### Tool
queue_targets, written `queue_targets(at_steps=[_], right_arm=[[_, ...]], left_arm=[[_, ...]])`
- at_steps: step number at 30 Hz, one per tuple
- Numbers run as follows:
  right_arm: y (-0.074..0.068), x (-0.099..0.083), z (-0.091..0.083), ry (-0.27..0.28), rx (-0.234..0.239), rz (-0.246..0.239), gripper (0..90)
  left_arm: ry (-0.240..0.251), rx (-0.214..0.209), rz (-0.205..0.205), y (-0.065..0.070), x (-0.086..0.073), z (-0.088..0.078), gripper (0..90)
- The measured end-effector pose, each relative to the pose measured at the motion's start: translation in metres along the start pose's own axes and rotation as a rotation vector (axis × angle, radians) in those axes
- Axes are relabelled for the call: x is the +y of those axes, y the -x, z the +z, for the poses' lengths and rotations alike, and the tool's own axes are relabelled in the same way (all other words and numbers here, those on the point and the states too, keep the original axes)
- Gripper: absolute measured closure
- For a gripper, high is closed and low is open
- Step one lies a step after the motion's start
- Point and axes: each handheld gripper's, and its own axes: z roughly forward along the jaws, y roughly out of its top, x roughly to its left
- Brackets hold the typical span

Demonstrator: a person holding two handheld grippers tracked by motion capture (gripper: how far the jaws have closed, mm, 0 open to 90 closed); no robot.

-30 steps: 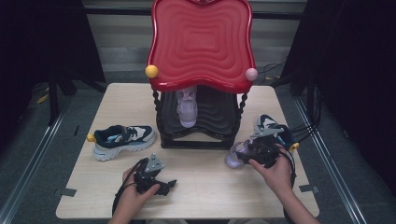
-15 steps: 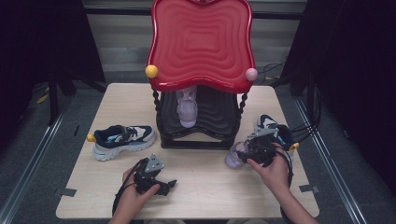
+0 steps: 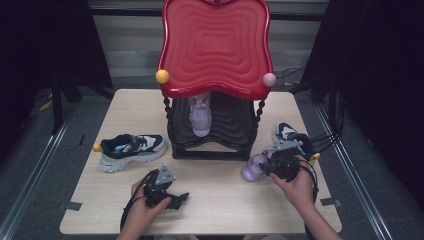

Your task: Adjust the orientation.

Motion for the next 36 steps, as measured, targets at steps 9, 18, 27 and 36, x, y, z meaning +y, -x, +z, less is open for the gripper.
queue_targets(at_steps=[9,18,27,36], right_arm=[[0.004,-0.006,-0.006,0.021,0.024,0.019,66.2],[0.005,-0.002,0.002,0.003,0.046,0.062,58.4],[0.007,-0.008,-0.008,0.012,0.023,0.024,81.9],[0.005,-0.023,-0.021,0.018,0.015,-0.026,80.1]], left_arm=[[0.000,0.000,0.000,0.000,0.000,0.000,10.6],[-0.001,0.000,0.000,0.000,0.000,0.000,10.6],[-0.001,0.000,0.000,0.000,0.000,0.000,10.6],[-0.001,0.000,0.000,0.000,0.000,0.000,10.6]])
